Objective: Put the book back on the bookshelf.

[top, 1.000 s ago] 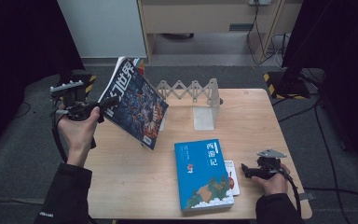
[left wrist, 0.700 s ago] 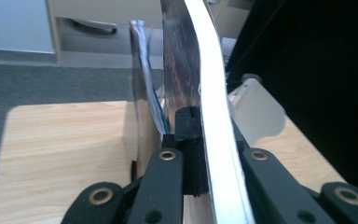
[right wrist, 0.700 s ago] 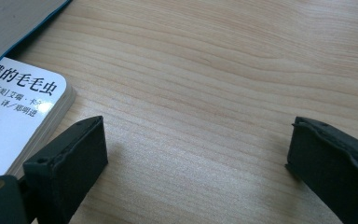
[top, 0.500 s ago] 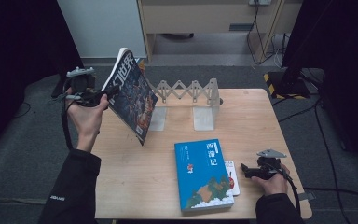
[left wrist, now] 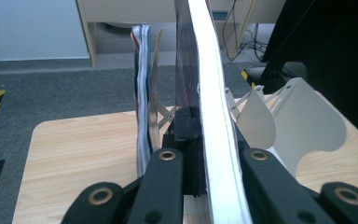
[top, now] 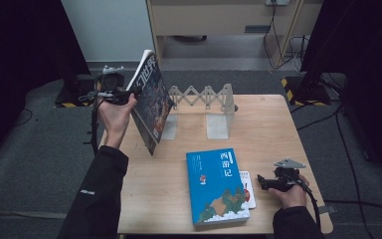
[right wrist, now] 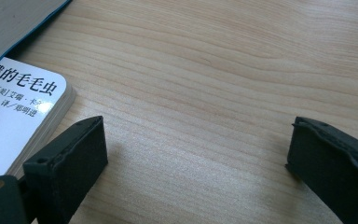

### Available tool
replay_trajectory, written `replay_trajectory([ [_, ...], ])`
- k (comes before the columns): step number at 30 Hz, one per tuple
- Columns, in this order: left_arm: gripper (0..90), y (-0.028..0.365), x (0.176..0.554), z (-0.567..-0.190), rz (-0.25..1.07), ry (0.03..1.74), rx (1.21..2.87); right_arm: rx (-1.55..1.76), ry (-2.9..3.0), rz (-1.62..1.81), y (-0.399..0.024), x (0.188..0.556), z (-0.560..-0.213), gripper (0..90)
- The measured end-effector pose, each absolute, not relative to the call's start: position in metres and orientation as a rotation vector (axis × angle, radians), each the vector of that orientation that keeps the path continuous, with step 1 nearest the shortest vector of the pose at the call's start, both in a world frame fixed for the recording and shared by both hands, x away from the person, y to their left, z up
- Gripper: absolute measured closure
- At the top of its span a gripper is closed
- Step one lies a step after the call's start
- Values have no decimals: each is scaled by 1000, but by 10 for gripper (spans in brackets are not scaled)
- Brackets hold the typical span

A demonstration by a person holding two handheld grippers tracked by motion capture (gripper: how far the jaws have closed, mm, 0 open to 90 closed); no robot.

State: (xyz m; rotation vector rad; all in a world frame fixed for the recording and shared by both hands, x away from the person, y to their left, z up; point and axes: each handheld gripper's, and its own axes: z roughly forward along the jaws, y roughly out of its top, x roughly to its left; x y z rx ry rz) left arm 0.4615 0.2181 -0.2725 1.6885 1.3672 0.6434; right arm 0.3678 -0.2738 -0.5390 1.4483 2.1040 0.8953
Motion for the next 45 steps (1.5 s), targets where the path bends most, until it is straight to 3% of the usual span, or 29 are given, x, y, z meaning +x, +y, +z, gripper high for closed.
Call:
replay_trajectory([
  [12,822,201,481,-288,752,1408,1748,1450,2104,896,-274,368,-539,48],
  [31,821,177,491,-293,740,1445,1761,1449,2104,895,-274,368,-539,48],
  [45,821,173,501,-320,836,1541,1777,1451,2101,895,-273,368,-539,47],
])
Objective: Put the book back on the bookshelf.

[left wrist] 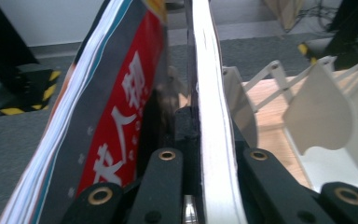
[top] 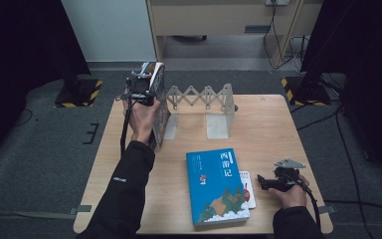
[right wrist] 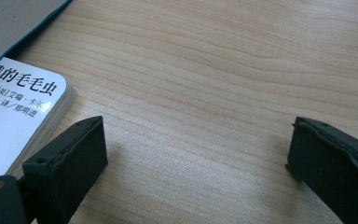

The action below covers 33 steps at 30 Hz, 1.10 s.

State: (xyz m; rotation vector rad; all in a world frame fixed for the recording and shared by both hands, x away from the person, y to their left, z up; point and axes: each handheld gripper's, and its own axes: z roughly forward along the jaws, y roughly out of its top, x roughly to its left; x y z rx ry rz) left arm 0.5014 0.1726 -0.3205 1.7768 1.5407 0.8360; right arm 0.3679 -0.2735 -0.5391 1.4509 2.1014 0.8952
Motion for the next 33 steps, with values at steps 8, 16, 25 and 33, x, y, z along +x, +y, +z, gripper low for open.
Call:
replay_trajectory([
  [8,821,173,499,-326,883,1534,1750,1451,2106,891,-274,368,-539,46],
  [16,820,168,500,-335,902,1513,1747,1452,2104,892,-273,368,-539,46],
  [25,805,173,496,-336,883,1542,1750,1452,2108,891,-273,368,-539,45],
  [33,698,177,481,-327,880,1496,1697,1451,2109,890,-273,368,-539,43],
])
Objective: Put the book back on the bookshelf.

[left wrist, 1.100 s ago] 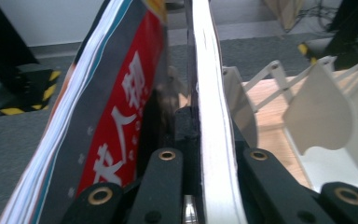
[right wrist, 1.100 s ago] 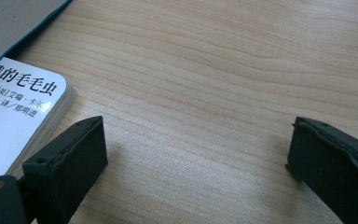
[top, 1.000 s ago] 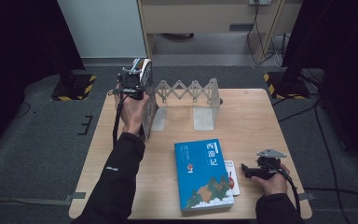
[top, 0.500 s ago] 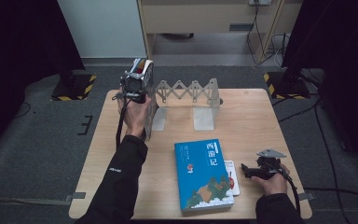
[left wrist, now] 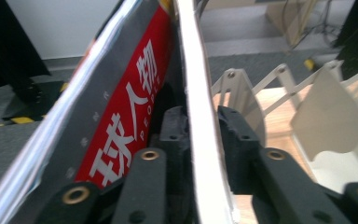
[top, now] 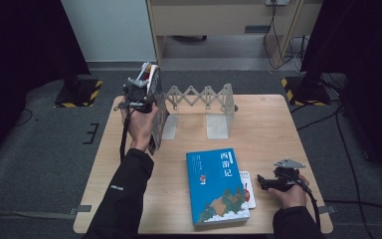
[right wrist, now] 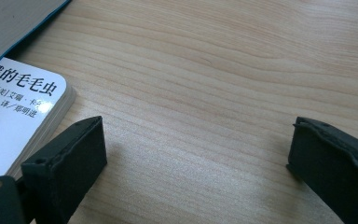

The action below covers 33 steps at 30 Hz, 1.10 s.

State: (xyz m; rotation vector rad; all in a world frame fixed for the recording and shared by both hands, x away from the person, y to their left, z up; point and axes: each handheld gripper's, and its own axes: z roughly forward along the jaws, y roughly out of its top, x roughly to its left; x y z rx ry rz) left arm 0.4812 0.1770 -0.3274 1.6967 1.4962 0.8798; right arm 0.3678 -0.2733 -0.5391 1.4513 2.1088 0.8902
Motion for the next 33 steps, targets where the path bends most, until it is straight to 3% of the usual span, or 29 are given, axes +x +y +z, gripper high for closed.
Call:
replay_trajectory([
  [18,512,199,434,-313,776,1341,1563,1447,2116,889,-273,368,-539,34],
  [33,423,224,389,-311,657,1174,1476,1441,2122,887,-273,368,-539,23],
])
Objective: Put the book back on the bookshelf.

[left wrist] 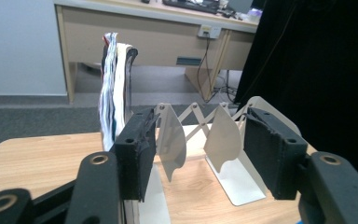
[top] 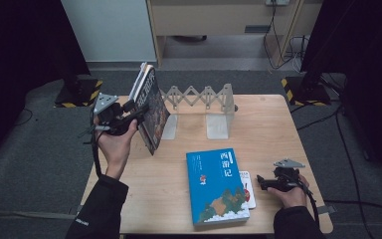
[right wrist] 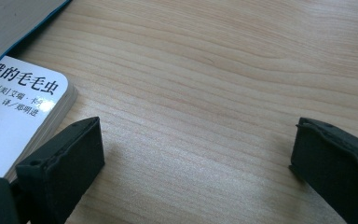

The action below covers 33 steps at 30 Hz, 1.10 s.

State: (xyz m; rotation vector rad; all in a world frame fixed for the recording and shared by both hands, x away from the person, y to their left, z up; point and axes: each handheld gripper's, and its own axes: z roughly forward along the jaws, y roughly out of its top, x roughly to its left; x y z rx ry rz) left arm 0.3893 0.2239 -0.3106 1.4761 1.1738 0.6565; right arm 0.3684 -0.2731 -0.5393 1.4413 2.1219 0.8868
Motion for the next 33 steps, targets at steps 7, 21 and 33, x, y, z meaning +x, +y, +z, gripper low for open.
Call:
replay_trajectory([
  [7,399,230,371,-328,609,1148,1477,1440,2128,885,-273,369,-539,16],
  [21,360,224,357,-399,483,1189,1556,1494,2123,853,-270,365,-528,159],
  [33,333,201,355,-447,379,1201,1675,1417,2113,1076,-249,355,-503,243],
])
